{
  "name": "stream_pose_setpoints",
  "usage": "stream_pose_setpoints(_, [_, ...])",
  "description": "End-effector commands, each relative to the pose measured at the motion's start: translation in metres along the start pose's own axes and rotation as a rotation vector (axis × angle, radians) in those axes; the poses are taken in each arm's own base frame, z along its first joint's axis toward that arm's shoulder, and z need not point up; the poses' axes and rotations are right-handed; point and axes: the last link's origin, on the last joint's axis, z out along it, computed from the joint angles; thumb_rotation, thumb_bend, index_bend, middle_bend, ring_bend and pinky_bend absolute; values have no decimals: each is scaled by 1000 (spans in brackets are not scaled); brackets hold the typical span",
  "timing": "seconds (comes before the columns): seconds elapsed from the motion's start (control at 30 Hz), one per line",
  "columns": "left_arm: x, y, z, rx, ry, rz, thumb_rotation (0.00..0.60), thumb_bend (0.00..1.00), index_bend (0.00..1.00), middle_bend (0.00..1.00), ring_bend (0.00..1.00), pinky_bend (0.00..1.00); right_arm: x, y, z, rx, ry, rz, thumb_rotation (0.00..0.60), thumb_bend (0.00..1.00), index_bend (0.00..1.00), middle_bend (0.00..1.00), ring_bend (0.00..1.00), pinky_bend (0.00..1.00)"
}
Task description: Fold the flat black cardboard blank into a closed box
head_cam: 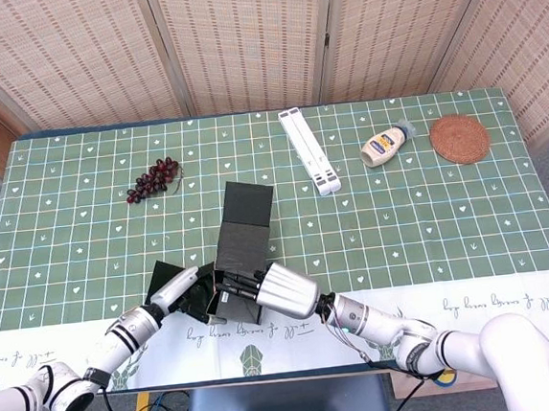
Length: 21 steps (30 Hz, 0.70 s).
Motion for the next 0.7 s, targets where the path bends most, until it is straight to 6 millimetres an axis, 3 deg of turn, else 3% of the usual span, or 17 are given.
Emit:
stream_pose_setpoints(0.03, [-9,-2,5,7,5,25,600,99,226,189,409,556,-8,-1,-2,11,-30,-2,600,244,43,185,662,893])
stream_pose_setpoints(0.7, [-20,-2,15,32,-5,53,600,99,183,189,409,556,-20,1,-8,29,-104,-12,600,282,106,221,677,892])
